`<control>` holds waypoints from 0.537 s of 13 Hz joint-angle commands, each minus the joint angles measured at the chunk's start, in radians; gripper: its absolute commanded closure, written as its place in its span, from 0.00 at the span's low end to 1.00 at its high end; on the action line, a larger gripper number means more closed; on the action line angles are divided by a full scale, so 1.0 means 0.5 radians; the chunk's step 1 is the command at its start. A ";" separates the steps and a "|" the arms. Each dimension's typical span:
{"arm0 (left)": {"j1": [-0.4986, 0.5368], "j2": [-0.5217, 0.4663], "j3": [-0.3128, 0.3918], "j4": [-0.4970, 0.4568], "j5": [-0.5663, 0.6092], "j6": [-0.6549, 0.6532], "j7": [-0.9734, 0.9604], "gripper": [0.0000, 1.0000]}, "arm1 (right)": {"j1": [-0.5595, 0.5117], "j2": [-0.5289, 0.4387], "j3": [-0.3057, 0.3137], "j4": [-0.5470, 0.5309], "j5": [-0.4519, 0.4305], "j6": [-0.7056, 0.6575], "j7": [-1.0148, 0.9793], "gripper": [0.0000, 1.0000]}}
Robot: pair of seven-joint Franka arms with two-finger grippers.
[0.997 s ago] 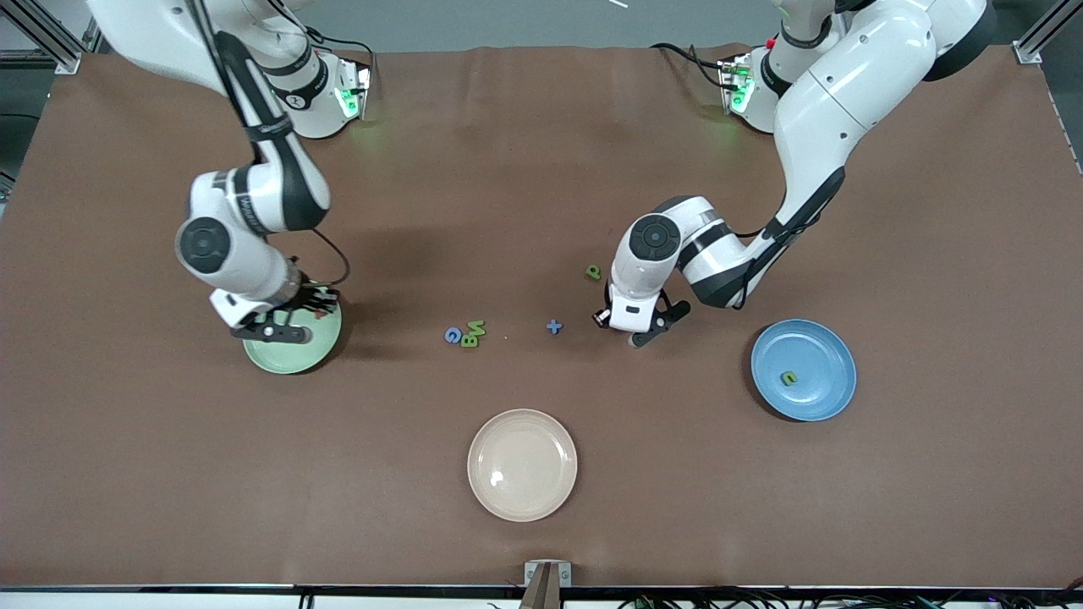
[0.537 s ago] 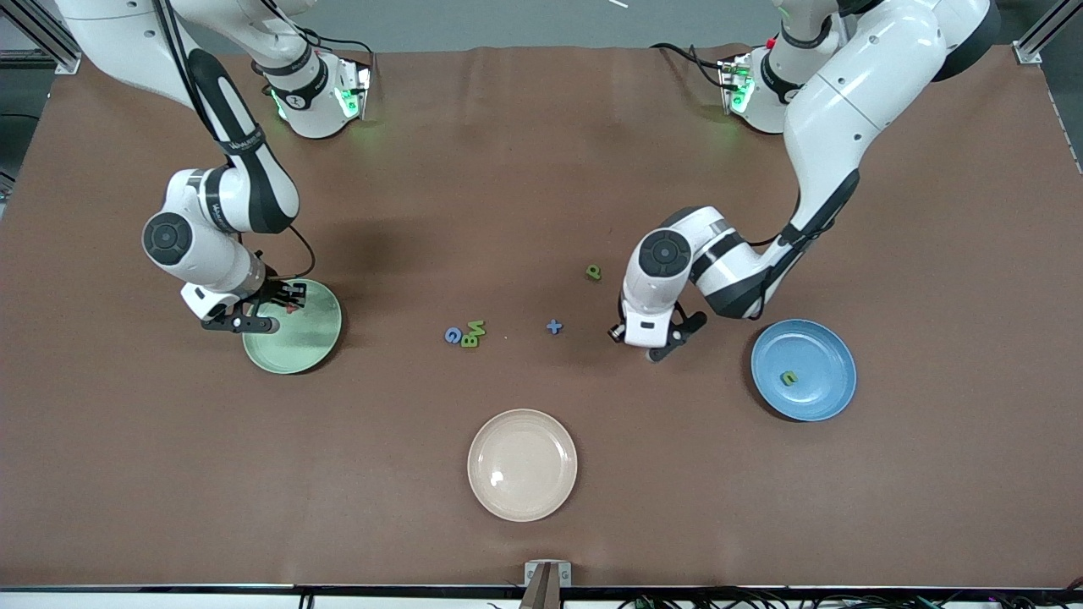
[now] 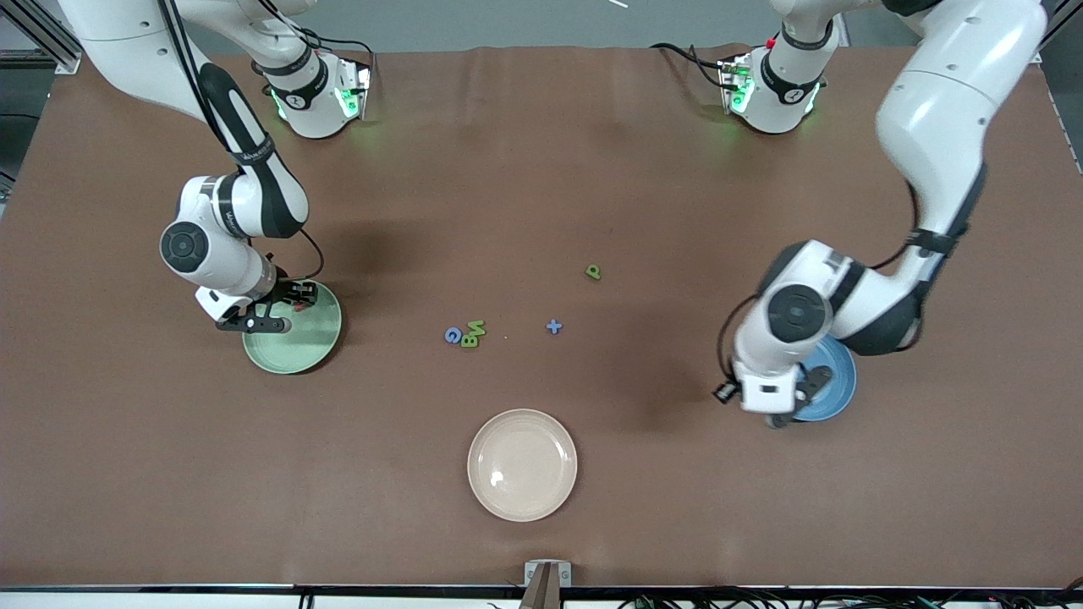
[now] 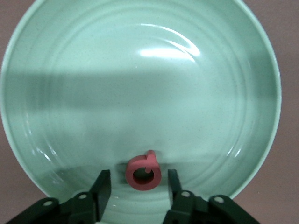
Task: Sort upper and lower case letters into plates
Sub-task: 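Place the m on the blue plate while the right gripper drops Q on green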
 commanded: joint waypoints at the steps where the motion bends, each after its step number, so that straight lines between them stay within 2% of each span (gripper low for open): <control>1: 0.153 -0.056 -0.028 -0.111 -0.009 -0.024 0.187 0.95 | -0.010 -0.037 0.024 0.103 0.015 -0.128 0.023 0.00; 3: 0.245 -0.059 -0.037 -0.178 -0.009 -0.024 0.249 0.91 | 0.017 -0.037 0.057 0.269 0.021 -0.297 0.197 0.00; 5: 0.356 -0.087 -0.040 -0.276 -0.012 -0.024 0.292 0.77 | 0.142 -0.016 0.064 0.410 0.021 -0.316 0.442 0.00; 6: 0.386 -0.111 -0.040 -0.319 -0.009 -0.024 0.292 0.66 | 0.216 0.042 0.064 0.490 0.021 -0.316 0.568 0.00; 7: 0.408 -0.133 -0.040 -0.356 -0.009 -0.024 0.289 0.40 | 0.271 0.088 0.064 0.573 0.021 -0.319 0.697 0.00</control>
